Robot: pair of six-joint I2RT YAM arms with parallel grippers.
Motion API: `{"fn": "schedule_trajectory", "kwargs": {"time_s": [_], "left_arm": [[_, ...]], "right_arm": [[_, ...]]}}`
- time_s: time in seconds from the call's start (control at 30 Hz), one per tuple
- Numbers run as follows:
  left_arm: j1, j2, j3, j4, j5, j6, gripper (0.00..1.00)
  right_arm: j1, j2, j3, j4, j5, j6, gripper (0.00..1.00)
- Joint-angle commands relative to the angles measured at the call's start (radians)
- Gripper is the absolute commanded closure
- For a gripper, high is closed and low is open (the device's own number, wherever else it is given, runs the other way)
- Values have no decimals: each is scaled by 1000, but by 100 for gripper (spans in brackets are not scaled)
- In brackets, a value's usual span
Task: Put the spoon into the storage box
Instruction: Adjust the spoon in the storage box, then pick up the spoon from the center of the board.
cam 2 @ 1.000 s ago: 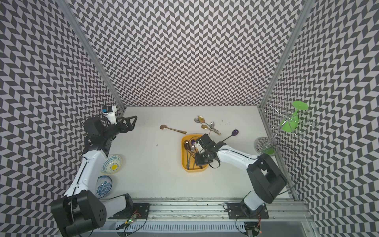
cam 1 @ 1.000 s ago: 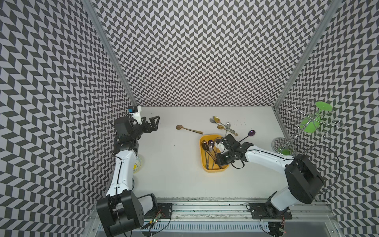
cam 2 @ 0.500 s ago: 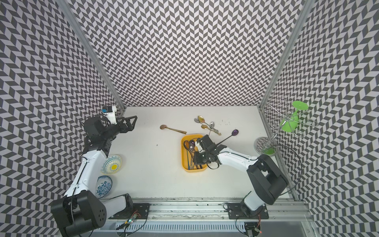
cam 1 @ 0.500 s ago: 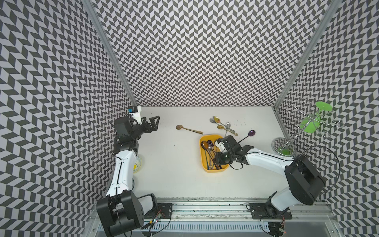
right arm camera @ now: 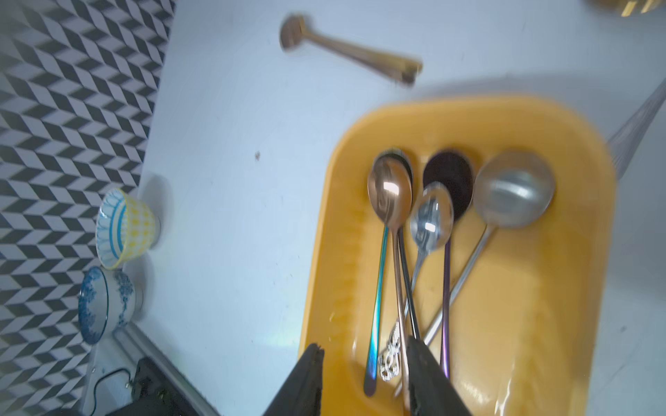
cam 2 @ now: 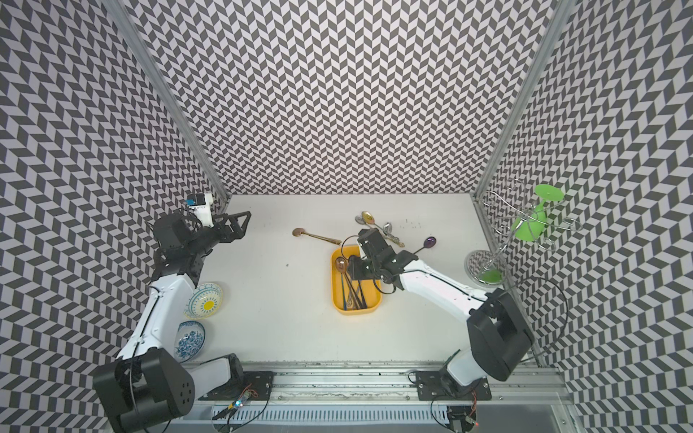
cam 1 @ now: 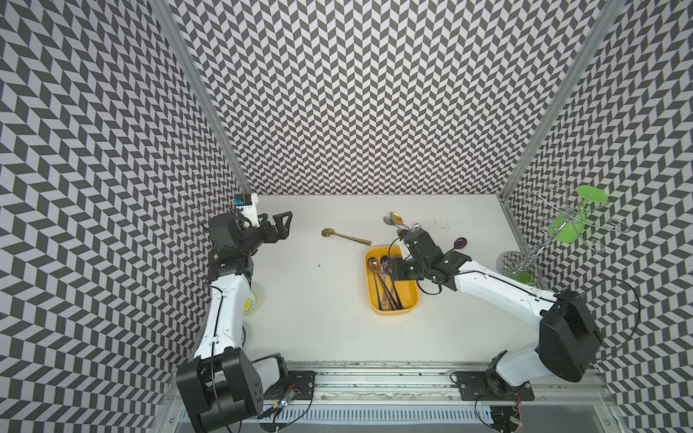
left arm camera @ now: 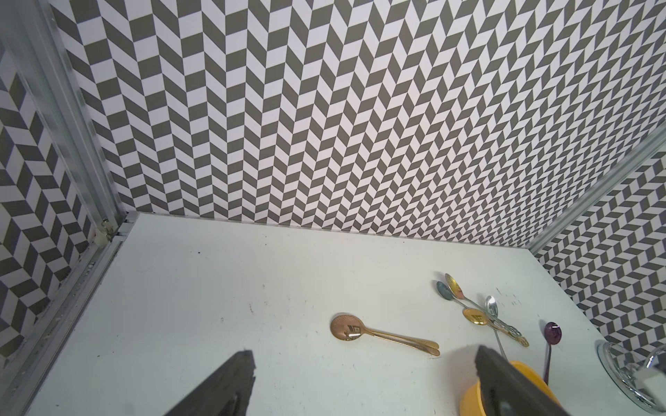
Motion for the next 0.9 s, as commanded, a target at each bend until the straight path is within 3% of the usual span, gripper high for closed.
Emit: {"fn": "schedule_trajectory", "kwargs": {"time_s": [0.0,0.5,0.87], "left_arm": [[7,-17,3,11,11,3,1],[6,-36,5,0,15,9,0],[-4,-32,5,7,32,-3,0]], "right_arm": [[-23,-12,90,-46,176,-108,56],[-163,319,506,-99,303,-279,47],[-261,649,769,-196,181,-299,44]]}}
